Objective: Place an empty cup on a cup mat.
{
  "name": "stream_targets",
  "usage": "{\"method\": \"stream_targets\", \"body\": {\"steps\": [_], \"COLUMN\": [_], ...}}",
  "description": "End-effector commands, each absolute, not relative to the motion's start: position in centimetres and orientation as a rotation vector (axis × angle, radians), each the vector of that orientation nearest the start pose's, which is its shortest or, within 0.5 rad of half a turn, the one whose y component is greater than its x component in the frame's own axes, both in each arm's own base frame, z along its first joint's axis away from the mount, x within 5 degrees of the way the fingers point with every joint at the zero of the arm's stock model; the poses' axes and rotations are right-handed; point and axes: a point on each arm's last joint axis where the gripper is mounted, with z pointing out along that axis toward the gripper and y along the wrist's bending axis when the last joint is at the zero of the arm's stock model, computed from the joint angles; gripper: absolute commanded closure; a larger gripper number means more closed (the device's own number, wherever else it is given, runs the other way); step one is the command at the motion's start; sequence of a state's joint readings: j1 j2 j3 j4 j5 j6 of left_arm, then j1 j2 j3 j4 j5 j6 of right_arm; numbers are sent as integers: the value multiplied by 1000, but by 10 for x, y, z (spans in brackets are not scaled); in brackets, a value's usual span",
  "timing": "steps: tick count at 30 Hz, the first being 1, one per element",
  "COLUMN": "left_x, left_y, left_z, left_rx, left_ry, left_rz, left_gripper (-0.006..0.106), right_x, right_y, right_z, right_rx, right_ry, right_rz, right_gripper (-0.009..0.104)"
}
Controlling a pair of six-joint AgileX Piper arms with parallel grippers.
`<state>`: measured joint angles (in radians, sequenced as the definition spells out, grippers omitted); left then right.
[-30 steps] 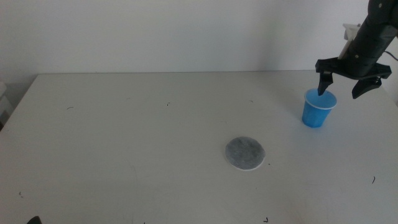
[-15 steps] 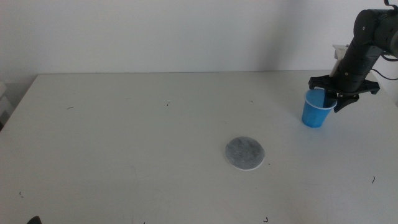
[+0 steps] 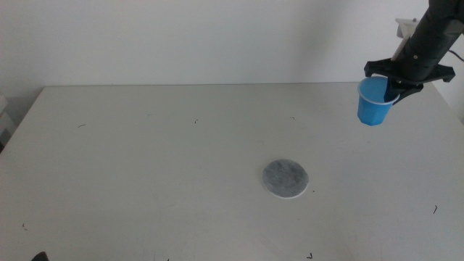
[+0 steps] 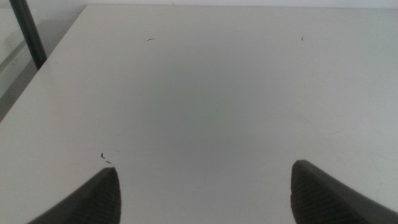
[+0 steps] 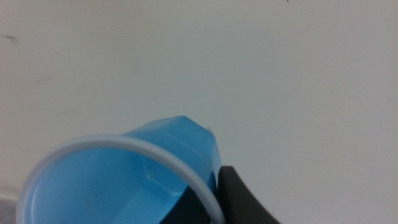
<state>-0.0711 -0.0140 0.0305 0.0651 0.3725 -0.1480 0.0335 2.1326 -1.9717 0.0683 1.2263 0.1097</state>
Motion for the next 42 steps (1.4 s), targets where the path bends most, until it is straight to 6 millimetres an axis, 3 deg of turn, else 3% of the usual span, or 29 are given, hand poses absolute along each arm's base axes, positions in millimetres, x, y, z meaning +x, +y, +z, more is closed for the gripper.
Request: {"method": "stream_targets", "body": {"steps": [1,9,18,26,42], "left_x": [54,54,54,54,54], "left_y": [-2,-2,-2,-2,-2], "left_z": [178,178,178,178,178], "left_rx": [-38,-38,-38,-38,-38], "left_ry": [1797,1797,1797,1797,1797], "left_rz": [-101,-101,-101,-101,-101], "left_gripper": [-5,-5,-5,-5,-5], "right_x": [435,395,362,357,385], "right_y": [31,79,146,182,199], "right_z": [317,370,384,368,302], "right_rx": [57,-96,-302,-392,-419], "right_ry": [2789,2683,2655,2691,2838], "right_rz": [150,272,351,326,228], "right_gripper": [96,96,96,96,96]}}
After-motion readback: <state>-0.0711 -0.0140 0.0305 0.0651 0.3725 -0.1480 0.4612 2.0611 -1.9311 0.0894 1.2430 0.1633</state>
